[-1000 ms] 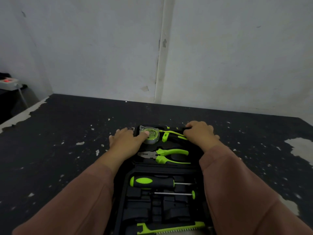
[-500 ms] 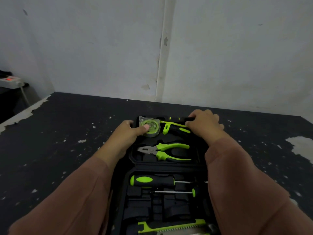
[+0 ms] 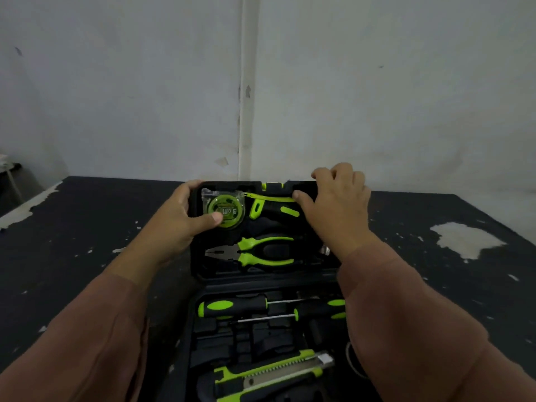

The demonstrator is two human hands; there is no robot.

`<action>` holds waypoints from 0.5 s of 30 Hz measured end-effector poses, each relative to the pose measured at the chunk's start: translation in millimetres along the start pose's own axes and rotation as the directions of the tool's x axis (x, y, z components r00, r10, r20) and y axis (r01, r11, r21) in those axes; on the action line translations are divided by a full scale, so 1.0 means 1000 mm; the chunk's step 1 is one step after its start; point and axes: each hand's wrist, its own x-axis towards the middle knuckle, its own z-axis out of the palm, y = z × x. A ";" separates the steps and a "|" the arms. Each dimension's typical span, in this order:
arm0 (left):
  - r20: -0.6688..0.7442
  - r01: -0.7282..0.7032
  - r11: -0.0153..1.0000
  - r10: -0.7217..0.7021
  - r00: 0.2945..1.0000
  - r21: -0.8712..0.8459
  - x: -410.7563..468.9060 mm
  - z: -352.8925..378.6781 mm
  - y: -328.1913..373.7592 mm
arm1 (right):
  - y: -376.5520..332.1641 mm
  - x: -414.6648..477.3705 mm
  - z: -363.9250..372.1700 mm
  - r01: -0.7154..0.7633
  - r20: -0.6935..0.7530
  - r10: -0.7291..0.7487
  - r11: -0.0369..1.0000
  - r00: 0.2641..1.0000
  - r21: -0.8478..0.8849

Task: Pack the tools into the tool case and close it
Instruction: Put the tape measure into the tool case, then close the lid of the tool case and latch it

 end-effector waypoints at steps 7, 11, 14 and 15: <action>0.050 -0.163 0.965 0.156 0.986 0.207 -0.053 -0.001 0.034 | -0.006 -0.041 -0.032 -0.101 0.035 0.095 0.925 0.995 0.367; 0.064 -0.246 0.930 0.238 0.969 0.273 -0.082 0.005 0.045 | -0.015 -0.063 -0.040 -0.223 0.097 0.220 0.678 0.971 0.700; 0.086 -0.292 0.903 0.280 0.956 0.315 -0.103 0.008 0.050 | -0.012 -0.081 -0.052 -0.335 0.237 0.282 0.381 0.930 0.862; 0.090 -0.298 0.892 0.284 0.954 0.339 -0.112 0.011 0.051 | -0.010 -0.090 -0.059 -0.349 0.268 0.281 0.298 0.922 0.889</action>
